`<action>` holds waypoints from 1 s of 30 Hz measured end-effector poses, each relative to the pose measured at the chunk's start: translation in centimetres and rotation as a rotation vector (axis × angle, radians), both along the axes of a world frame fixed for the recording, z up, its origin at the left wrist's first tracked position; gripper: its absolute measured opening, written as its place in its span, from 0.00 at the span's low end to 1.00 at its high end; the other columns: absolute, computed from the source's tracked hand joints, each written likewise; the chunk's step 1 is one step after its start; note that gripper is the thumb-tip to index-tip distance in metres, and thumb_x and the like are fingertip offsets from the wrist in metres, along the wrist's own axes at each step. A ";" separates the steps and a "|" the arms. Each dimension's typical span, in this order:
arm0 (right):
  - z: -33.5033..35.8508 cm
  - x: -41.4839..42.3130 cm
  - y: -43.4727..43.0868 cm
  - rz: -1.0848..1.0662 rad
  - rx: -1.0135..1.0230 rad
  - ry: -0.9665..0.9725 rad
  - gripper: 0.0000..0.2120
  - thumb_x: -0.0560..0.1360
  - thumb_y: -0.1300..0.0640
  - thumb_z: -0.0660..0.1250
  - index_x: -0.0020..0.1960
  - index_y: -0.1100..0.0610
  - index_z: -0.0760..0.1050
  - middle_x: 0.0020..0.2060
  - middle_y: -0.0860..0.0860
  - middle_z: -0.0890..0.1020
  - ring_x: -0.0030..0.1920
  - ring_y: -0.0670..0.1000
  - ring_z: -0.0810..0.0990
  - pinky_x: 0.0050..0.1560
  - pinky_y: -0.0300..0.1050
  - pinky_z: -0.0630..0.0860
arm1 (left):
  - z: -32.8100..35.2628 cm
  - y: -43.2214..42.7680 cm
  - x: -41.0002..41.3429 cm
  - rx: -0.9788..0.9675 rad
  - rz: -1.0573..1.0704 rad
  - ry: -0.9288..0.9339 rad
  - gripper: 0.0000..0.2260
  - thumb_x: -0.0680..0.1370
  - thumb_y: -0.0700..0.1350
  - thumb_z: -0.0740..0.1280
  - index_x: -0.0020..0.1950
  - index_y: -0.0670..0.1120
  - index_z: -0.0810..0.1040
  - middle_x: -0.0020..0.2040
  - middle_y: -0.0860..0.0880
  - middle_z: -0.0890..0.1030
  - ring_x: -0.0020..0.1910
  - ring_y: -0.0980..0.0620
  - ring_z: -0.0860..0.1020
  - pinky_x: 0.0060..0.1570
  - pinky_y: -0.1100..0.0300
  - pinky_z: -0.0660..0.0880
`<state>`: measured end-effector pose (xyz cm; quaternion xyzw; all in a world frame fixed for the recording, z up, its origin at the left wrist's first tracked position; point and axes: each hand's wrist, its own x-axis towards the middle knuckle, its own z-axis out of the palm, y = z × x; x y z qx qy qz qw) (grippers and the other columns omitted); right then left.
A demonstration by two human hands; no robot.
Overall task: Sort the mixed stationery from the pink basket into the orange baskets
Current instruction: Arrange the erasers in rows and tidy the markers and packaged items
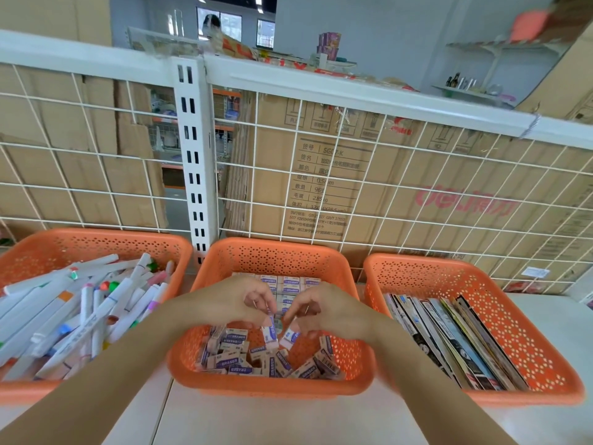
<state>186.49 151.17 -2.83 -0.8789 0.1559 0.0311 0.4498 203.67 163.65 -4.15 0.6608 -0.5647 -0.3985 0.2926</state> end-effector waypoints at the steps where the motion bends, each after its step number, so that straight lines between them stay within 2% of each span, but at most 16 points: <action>1: 0.0 0.1 0.1 -0.023 0.042 -0.026 0.09 0.74 0.64 0.69 0.53 0.65 0.78 0.36 0.52 0.79 0.30 0.40 0.78 0.34 0.32 0.75 | 0.1 -0.2 -0.3 -0.021 0.017 0.030 0.07 0.72 0.40 0.72 0.47 0.47 0.77 0.38 0.52 0.81 0.34 0.57 0.79 0.37 0.65 0.75; 5: 0.0 0.6 0.4 -0.119 0.147 -0.108 0.10 0.74 0.65 0.68 0.54 0.65 0.77 0.37 0.53 0.79 0.30 0.43 0.79 0.34 0.35 0.78 | 0.3 -0.8 -1.2 -0.147 0.151 0.102 0.08 0.72 0.39 0.72 0.45 0.44 0.74 0.35 0.49 0.81 0.31 0.56 0.78 0.35 0.64 0.75; 8: 0.0 0.6 0.4 -0.151 0.209 -0.099 0.06 0.74 0.66 0.68 0.51 0.63 0.78 0.36 0.50 0.80 0.32 0.43 0.80 0.37 0.36 0.80 | 0.2 -1.0 -1.6 -0.243 0.261 0.173 0.08 0.72 0.39 0.72 0.42 0.42 0.74 0.30 0.51 0.80 0.28 0.56 0.77 0.33 0.64 0.75; 12: 0.0 0.7 0.8 -0.222 0.344 -0.126 0.02 0.75 0.64 0.67 0.47 0.60 0.78 0.37 0.52 0.81 0.34 0.44 0.81 0.39 0.37 0.80 | 0.0 -1.2 -2.1 -0.300 0.362 0.266 0.06 0.71 0.40 0.73 0.39 0.42 0.76 0.29 0.52 0.79 0.30 0.57 0.76 0.33 0.65 0.75; 16: -0.1 0.8 1.0 -0.354 0.486 -0.180 0.07 0.75 0.63 0.67 0.51 0.65 0.78 0.37 0.53 0.83 0.35 0.45 0.82 0.39 0.37 0.80 | -0.1 -0.8 -2.4 -0.324 0.413 0.338 0.04 0.72 0.41 0.72 0.43 0.42 0.80 0.36 0.50 0.81 0.36 0.56 0.78 0.36 0.65 0.76; 20: -0.2 1.1 1.1 -0.492 0.592 -0.263 0.08 0.75 0.63 0.67 0.52 0.66 0.78 0.39 0.57 0.83 0.36 0.47 0.83 0.37 0.36 0.79 | 0.0 -0.2 -2.7 -0.290 0.394 0.408 0.10 0.73 0.36 0.70 0.53 0.44 0.78 0.46 0.45 0.81 0.41 0.52 0.82 0.38 0.62 0.79; 24: -0.4 1.5 1.5 -0.530 0.545 -0.333 0.09 0.75 0.64 0.67 0.54 0.64 0.77 0.38 0.55 0.83 0.34 0.47 0.83 0.35 0.36 0.79 | 0.1 0.2 -2.4 -0.288 0.444 0.407 0.10 0.73 0.37 0.70 0.54 0.45 0.80 0.49 0.39 0.80 0.43 0.48 0.83 0.41 0.60 0.80; 28: -0.4 1.7 1.8 -0.479 0.462 -0.356 0.12 0.75 0.64 0.67 0.58 0.60 0.75 0.41 0.56 0.82 0.35 0.47 0.83 0.35 0.36 0.79 | 0.0 0.7 -2.1 -0.249 0.471 0.437 0.10 0.74 0.36 0.69 0.54 0.45 0.80 0.48 0.40 0.81 0.44 0.48 0.83 0.42 0.58 0.80; 30: -0.7 1.7 1.6 -0.372 0.233 -0.357 0.18 0.73 0.61 0.70 0.62 0.56 0.74 0.48 0.54 0.81 0.42 0.46 0.83 0.41 0.35 0.78 | 0.1 0.9 -2.1 -0.238 0.478 0.444 0.10 0.74 0.35 0.70 0.54 0.45 0.80 0.47 0.41 0.82 0.43 0.49 0.83 0.42 0.60 0.80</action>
